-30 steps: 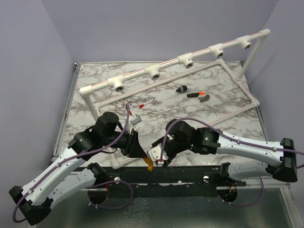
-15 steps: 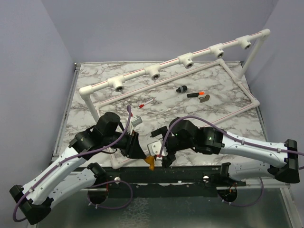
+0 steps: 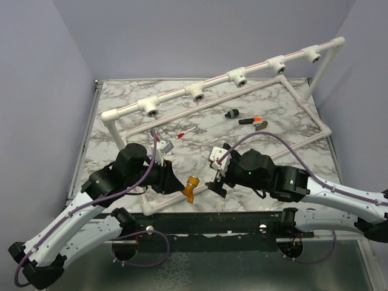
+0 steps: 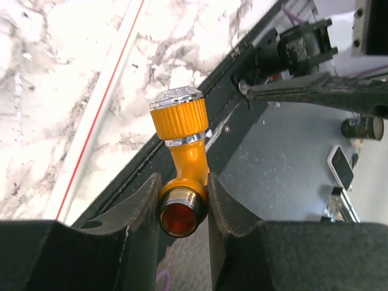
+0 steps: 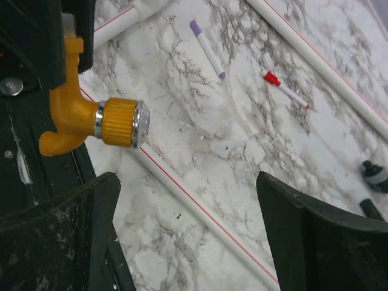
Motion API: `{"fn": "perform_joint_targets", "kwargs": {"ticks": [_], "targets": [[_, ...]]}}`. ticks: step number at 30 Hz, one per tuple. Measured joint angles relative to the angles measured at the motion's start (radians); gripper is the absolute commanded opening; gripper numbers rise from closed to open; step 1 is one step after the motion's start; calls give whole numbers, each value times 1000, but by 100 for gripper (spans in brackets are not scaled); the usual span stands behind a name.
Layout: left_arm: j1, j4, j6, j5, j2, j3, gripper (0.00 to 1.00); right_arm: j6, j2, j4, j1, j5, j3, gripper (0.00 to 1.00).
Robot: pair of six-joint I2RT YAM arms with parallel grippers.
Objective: Install the water faucets
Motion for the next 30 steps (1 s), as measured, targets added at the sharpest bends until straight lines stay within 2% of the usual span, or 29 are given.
{"fn": "perform_joint_targets", "kwargs": {"ticks": [7, 16, 21, 30], "targets": [[0, 63, -40, -114, -31, 9, 0, 296, -36, -6, 0, 116, -76, 100], [0, 163, -91, -202, -97, 9, 0, 635, -52, 23, 0, 119, -163, 100], [0, 230, -114, -222, -158, 9, 0, 728, -60, 126, 0, 64, -192, 99], [0, 356, -173, -251, -279, -28, 0, 798, -88, 428, 0, -45, -227, 87]]}}
